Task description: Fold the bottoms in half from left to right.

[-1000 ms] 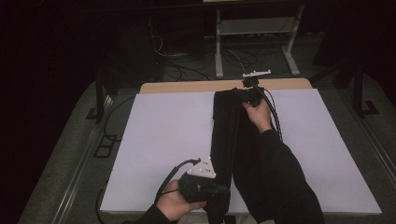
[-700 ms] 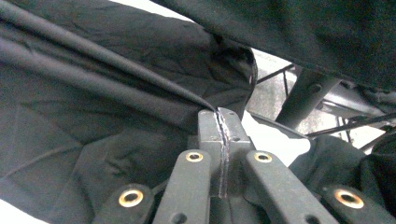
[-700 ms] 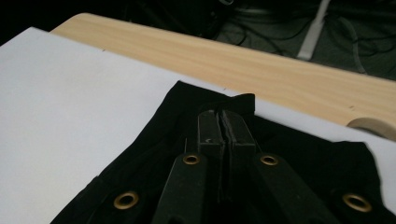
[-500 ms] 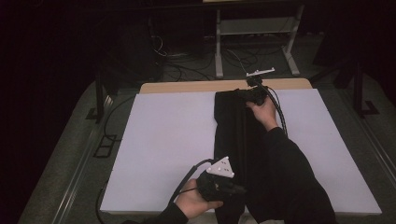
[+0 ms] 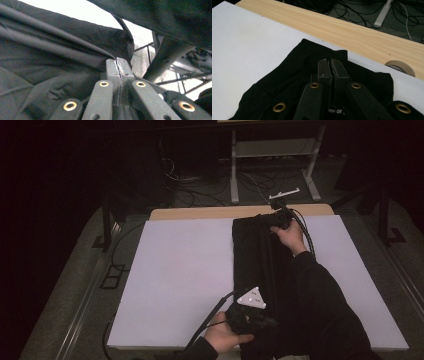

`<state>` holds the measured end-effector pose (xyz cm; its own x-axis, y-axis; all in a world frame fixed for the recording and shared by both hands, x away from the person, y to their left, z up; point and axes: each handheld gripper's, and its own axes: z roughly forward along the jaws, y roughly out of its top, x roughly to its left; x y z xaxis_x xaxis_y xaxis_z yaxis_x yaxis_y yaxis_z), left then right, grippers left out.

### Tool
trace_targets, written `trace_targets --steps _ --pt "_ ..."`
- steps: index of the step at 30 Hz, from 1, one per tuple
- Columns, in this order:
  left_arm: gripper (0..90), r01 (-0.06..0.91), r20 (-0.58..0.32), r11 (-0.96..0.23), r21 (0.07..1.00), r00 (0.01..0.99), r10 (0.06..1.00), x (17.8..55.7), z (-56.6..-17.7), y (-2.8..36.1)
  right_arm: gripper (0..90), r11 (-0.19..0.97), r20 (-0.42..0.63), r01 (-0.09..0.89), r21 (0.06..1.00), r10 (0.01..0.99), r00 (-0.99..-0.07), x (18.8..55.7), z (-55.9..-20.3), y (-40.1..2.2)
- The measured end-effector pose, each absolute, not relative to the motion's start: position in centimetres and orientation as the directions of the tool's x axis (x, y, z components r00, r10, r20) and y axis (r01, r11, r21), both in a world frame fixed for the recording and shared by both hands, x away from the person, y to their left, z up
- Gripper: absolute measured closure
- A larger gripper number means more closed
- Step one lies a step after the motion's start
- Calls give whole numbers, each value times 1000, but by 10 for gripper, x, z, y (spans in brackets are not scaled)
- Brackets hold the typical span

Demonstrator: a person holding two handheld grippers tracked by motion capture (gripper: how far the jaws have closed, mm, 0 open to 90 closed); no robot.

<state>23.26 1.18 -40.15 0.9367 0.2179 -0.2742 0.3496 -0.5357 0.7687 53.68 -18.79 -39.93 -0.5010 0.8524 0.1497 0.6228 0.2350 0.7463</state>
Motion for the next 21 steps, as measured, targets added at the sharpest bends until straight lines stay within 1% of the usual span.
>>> trace_targets --steps 2,5,9,11,12,17,21 --pt "885 350 -272 -529 773 936 223 232 -404 5 860 224 164 631 743 853 -495 538 -401 -192" --pt "886 349 -266 -535 769 936 228 230 -406 -4 860 237 150 627 742 853 -500 539 -403 -195" --pt "886 365 -281 -523 770 930 235 231 -408 -11 860 250 138 628 737 854 -502 539 -402 -201" --pt "885 362 -275 -531 766 931 238 232 -410 -15 860 238 154 631 739 851 -502 540 -401 -205" --pt "885 364 -277 -532 764 931 239 232 -410 -16 860 208 192 640 740 846 -498 539 -402 -211" --pt "886 379 -289 -520 765 924 249 234 -414 -25 860 212 192 643 736 845 -499 539 -404 -217" --pt "885 390 -296 -523 758 920 256 235 -418 -34 860 241 167 640 730 844 -509 539 -409 -220"
